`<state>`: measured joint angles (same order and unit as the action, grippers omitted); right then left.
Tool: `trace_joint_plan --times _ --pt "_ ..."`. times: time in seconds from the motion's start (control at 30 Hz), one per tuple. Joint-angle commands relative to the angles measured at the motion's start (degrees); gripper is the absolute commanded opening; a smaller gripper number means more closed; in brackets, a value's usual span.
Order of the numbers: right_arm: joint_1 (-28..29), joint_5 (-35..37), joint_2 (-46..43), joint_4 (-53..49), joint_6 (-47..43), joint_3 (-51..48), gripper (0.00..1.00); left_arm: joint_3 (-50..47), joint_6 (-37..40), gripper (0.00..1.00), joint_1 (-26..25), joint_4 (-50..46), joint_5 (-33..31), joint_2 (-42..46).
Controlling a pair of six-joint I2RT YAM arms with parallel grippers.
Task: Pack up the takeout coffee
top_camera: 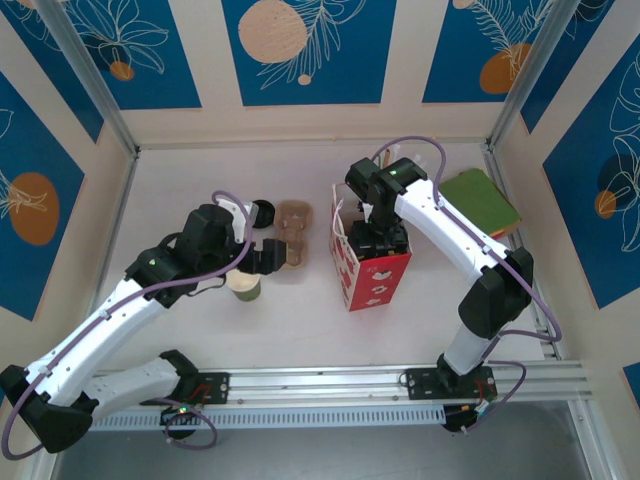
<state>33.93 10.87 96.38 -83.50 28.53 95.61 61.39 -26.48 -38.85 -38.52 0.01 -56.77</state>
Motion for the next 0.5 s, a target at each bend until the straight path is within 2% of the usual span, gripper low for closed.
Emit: trace_joint_plan --times 0.0,0.47 --pt "-0.31 -1.28 -1.37 -0.41 -0.45 -0.78 0.65 0.0 0.83 1.0 0.67 0.86 0.91 0.52" --pt "-0.51 -1.29 -1.29 0.2 -0.5 -1.72 0.65 -0.18 0.85 1.0 0.62 0.91 0.87 0.43"
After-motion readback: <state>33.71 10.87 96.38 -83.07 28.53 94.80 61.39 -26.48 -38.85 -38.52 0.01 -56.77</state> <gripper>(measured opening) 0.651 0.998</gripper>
